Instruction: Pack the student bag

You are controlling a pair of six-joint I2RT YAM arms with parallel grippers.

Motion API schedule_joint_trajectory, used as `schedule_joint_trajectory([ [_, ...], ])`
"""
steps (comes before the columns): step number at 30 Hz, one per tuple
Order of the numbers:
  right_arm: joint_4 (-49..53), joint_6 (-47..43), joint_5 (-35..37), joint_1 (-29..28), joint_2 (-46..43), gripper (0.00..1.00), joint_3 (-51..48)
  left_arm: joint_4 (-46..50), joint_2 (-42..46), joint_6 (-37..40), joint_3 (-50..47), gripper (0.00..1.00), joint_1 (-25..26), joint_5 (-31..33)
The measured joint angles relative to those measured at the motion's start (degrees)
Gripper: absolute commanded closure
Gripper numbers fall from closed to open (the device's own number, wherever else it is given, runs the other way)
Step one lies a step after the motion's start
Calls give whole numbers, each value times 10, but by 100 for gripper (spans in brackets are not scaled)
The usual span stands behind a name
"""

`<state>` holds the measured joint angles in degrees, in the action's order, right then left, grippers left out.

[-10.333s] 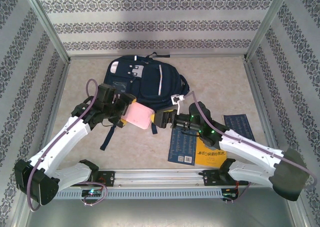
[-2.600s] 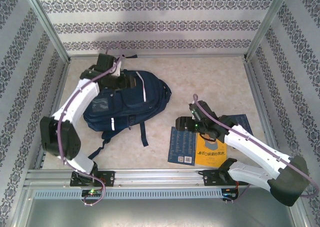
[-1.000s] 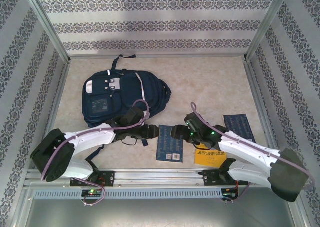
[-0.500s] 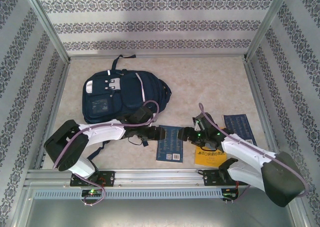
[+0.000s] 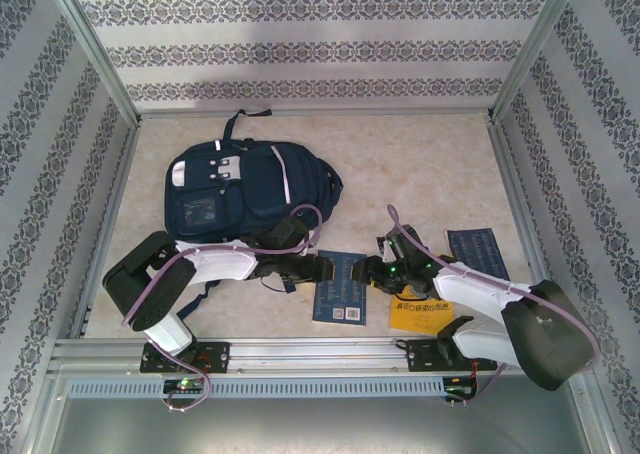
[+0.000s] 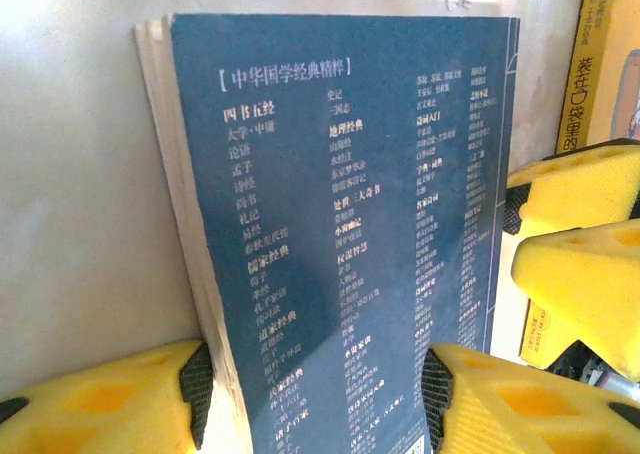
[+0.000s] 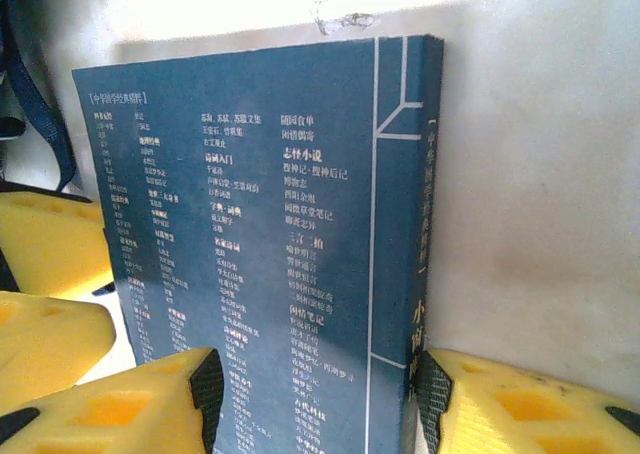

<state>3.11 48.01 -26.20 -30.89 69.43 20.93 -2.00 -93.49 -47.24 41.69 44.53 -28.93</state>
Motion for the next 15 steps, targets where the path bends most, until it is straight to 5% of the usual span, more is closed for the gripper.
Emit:
schedule_joint_trajectory([
  [15, -12, 59, -5, -1, -24, 44, -11, -2, -8, -8, -9, 71, -4, 15],
])
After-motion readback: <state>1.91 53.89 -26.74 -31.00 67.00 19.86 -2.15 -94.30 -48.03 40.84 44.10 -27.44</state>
